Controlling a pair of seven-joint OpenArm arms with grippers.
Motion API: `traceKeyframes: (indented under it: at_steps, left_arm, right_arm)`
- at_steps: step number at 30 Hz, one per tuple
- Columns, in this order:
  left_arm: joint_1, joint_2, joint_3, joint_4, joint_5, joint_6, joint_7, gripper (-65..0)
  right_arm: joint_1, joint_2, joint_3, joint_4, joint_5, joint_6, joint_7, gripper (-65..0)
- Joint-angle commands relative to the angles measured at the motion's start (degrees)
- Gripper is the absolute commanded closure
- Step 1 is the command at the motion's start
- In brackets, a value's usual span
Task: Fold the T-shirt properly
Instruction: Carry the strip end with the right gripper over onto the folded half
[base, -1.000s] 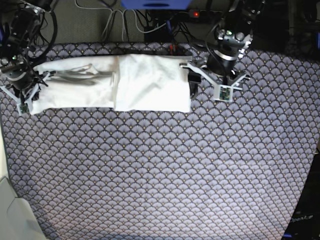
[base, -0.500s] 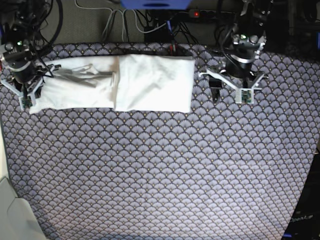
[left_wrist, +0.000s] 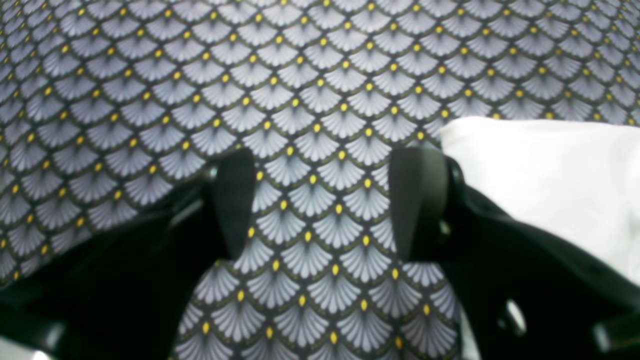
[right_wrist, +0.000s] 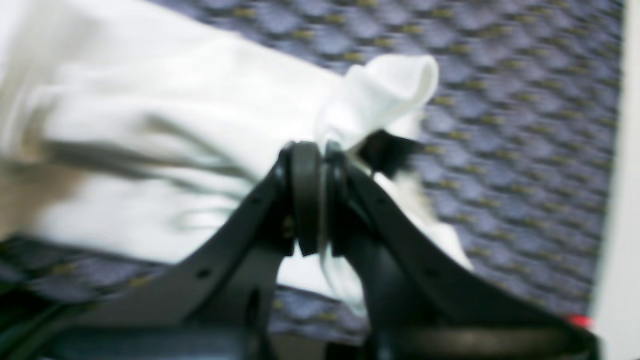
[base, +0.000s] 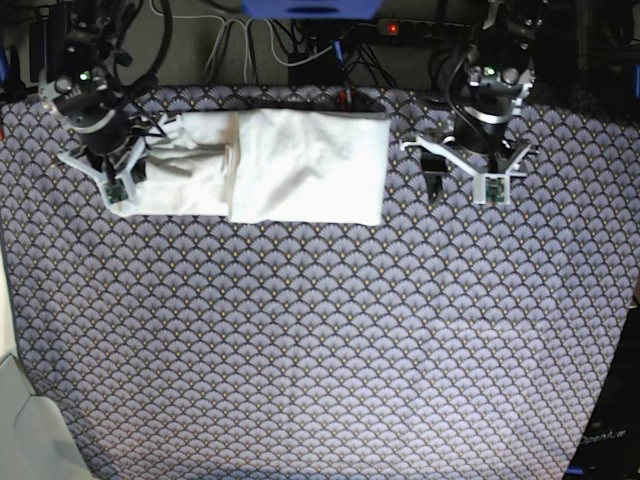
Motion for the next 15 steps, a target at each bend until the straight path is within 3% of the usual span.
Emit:
traceKeyframes:
  at_steps: [1, 15]
  left_arm:
    - [-0.1, -0.3, -0.3, 1.0, 0.5, 0.0, -1.5, -41.2]
    - [1.2, -0.4, -8.4, 1.1, 0.6, 0.0, -1.4, -41.2]
  right_arm:
    - [0.3, -0.4, -0.4, 1.1, 0.7, -0.2, 1.3, 0.0]
    - [1.9, -5.9, -8.2, 2.0, 0.7, -0.2, 1.3, 0.0]
